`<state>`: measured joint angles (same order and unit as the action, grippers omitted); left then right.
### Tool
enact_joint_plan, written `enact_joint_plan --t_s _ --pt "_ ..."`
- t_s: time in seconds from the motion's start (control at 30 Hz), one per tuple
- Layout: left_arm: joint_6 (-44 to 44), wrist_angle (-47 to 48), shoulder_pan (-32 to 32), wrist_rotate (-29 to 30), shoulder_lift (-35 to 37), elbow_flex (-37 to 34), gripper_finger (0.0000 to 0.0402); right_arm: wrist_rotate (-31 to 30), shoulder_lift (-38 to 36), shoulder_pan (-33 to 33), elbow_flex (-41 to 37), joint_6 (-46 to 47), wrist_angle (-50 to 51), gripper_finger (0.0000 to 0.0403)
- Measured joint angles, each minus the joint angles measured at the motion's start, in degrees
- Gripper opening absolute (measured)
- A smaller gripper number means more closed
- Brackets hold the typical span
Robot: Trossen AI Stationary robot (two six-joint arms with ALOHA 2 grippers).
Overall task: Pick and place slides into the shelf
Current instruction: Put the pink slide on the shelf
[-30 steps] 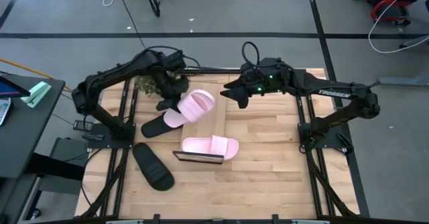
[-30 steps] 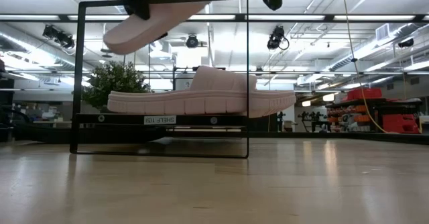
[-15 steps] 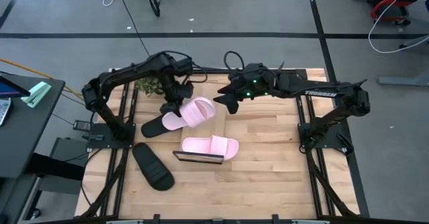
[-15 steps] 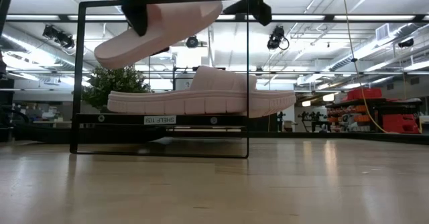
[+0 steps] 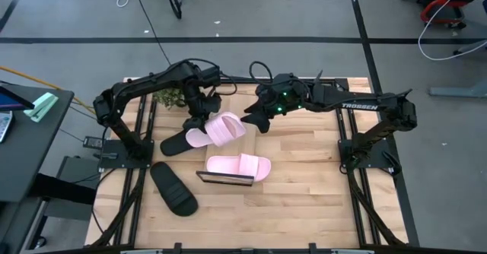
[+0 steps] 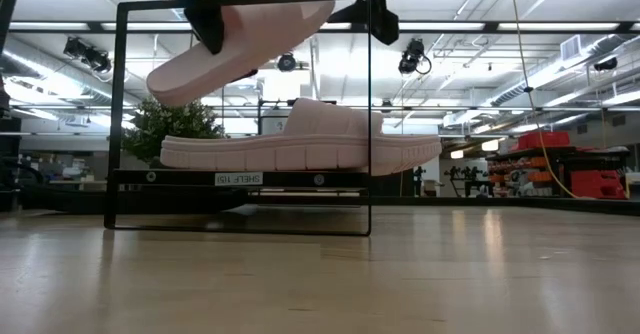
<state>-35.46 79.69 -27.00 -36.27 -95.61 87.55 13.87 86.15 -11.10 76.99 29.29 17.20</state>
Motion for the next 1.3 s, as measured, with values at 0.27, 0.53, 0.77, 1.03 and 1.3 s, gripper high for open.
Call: enact_joint_plan --t_s 0.27,0.53,0.77,1.03,1.3 --pt "-0.16 -0.59 -0.15 0.22 0.00 0.00 0.0087 3.19 0.30 1.05 0.00 0.84 -1.17 0.0254" --pt "-0.22 -1.34 -0.15 0.31 0.00 0.00 0.0106 1.04 2.33 1.87 -0.02 -0.89 -2.28 0.0247" --pt "0.10 -2.70 -0.15 0.31 -0.02 -0.02 0.0088 1.32 4.21 1.49 0.00 0.49 -3.41 0.0172" --pt "0.36 -3.20 -0.11 3.09 0.00 -0.02 0.0123 1.01 4.29 1.08 -0.04 1.41 -2.24 0.0035" --pt "1.77 -1.85 -0.92 6.69 1.38 1.11 0.0156 0.85 3.48 0.66 -0.04 2.55 2.57 0.0037"
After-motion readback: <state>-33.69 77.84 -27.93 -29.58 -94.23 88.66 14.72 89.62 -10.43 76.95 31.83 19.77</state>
